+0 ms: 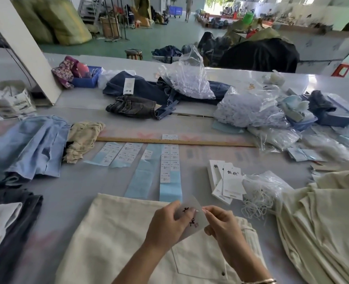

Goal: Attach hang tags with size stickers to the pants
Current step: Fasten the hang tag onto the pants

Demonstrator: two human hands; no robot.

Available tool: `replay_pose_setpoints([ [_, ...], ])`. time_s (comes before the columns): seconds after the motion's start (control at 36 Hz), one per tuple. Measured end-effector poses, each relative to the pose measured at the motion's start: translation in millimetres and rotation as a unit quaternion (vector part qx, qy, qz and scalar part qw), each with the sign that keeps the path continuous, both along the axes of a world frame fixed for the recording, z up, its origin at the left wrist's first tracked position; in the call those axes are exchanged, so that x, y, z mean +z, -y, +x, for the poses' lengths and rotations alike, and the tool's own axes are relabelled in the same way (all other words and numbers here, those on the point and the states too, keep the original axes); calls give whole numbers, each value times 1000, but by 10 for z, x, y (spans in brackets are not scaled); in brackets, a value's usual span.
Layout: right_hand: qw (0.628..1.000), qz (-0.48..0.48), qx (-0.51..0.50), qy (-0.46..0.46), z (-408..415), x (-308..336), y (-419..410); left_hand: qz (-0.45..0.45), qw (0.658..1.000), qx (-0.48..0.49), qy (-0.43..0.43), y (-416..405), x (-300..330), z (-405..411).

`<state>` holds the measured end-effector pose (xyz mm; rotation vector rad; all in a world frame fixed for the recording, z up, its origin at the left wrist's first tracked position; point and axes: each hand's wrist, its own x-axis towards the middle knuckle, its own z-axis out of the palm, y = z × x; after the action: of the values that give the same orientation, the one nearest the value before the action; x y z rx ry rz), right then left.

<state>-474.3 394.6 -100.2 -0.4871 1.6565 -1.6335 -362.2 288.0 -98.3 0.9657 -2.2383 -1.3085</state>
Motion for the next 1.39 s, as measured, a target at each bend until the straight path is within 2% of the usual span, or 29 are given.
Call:
replay_pose_setpoints([
  [0.06,1000,0,-9,3,8,-8,-4,-27,999,15,-7,-22,-19,-10],
  [0.14,1000,1,-19,1,41,-28,-15,-148,985,81,-39,-83,-41,-37],
  [0.19,1000,-1,-20,-8,81,-46,-18,-186,974,106,-67,-142,-26,-44],
  [0.31,999,-15,-32,10,171,-84,-15,-127,984,69,-100,-243,-70,-42],
  [0.56,995,9,-78,54,235,-194,-108,-97,990,23,-104,-347,-189,-25],
  [0.69,996,62,-57,25,173,-221,-206,-93,992,10,-88,-323,-215,-38],
  [0.83,989,102,-107,-8,27,-299,-427,-82,995,13,-62,-275,-245,-85],
  [0.92,984,83,-156,-15,-10,-303,-532,-81,996,-20,-43,-282,-244,-150],
  [1.0,980,32,-181,-83,-9,-248,-608,-52,993,-105,-3,-329,-219,-253],
  [1.08,970,21,-153,-190,-23,-206,-682,-15,968,-248,46,-431,-198,-385],
  [1.14,967,19,-124,-223,-54,-202,-728,15,965,-259,34,-512,-182,-472],
  [1.19,967,25,-97,-234,-99,-213,-783,70,976,-205,-5,-579,-178,-560],
  [1.28,973,45,-76,-214,-167,-297,-860,122,982,-142,-30,-629,-230,-679],
  [1.39,987,68,-110,-94,-241,-525,-945,127,976,-177,13,-673,-392,-784],
])
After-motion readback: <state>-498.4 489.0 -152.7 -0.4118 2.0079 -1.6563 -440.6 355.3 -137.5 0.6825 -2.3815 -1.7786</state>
